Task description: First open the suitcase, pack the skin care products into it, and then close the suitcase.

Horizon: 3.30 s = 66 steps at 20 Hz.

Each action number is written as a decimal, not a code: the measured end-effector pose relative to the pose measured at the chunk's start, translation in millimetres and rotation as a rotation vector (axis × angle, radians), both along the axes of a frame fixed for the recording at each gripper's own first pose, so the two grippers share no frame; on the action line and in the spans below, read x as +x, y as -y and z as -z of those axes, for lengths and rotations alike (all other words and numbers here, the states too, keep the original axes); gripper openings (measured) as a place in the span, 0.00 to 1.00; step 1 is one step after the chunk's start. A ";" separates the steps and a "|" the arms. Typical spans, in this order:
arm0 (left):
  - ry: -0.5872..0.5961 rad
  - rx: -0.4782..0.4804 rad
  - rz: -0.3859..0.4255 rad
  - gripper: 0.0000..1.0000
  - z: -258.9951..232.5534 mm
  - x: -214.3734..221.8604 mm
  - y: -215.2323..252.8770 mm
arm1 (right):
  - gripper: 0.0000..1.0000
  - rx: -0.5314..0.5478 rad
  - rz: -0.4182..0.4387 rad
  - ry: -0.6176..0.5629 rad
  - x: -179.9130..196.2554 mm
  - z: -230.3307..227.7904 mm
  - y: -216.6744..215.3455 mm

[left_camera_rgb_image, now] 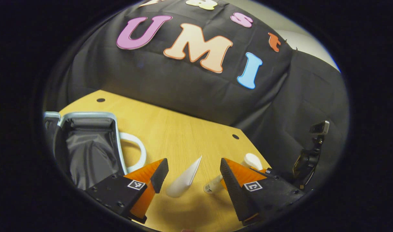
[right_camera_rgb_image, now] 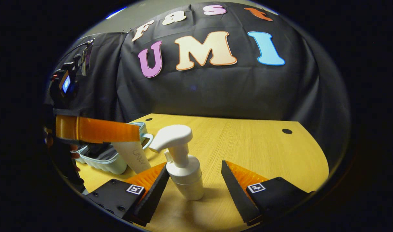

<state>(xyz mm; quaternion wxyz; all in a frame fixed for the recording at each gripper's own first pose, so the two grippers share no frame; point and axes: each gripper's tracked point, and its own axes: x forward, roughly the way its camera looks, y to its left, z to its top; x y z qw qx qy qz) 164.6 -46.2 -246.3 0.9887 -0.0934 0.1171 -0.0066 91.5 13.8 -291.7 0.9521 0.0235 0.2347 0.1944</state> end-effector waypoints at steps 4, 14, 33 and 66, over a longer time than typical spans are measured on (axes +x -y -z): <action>-0.066 -0.034 -0.068 0.95 31.7 9.7 -14.7 | 0.97 0.006 -0.024 -0.030 2.7 18.4 -6.6; -0.142 -0.016 -0.064 0.41 59.2 21.3 -11.4 | 0.63 0.009 -0.045 -0.062 4.0 35.1 -18.2; -0.284 0.108 -0.094 0.28 -46.1 -91.8 -172.9 | 0.61 -0.040 0.176 -0.075 -3.2 -26.2 -7.9; -0.315 -0.188 -0.200 0.95 -73.1 -206.3 -329.0 | 0.62 -0.027 -0.118 -0.355 -45.3 -3.8 -299.3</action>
